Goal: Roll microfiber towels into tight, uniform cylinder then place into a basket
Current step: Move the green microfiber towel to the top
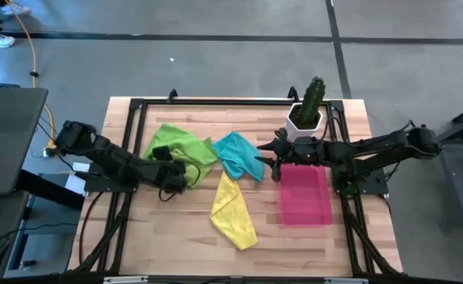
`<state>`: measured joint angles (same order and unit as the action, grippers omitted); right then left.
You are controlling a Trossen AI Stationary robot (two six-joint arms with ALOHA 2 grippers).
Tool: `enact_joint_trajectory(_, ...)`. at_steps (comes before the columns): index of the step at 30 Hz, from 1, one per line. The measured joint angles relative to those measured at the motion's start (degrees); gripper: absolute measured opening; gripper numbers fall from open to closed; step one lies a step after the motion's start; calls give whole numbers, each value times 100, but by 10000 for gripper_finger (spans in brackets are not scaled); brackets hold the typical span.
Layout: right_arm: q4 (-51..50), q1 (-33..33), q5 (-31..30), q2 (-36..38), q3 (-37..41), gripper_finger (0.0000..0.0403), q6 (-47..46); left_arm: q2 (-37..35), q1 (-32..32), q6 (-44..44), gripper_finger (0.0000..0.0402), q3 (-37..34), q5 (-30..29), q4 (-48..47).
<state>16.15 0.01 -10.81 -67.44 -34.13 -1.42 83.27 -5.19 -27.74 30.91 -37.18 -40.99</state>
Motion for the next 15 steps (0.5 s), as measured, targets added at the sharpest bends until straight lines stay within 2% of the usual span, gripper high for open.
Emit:
enact_joint_trajectory(5,2,0,0,0,0,165,-11,-2,996,-139,209,-259,-528,55)
enact_joint_trajectory(10,23,0,-2,0,0,165,-176,-7,1877,-588,209,-292,-558,369)
enact_joint_trajectory(15,156,7,-4,0,0,165,-449,-11,2464,-1270,209,-292,-525,1084)
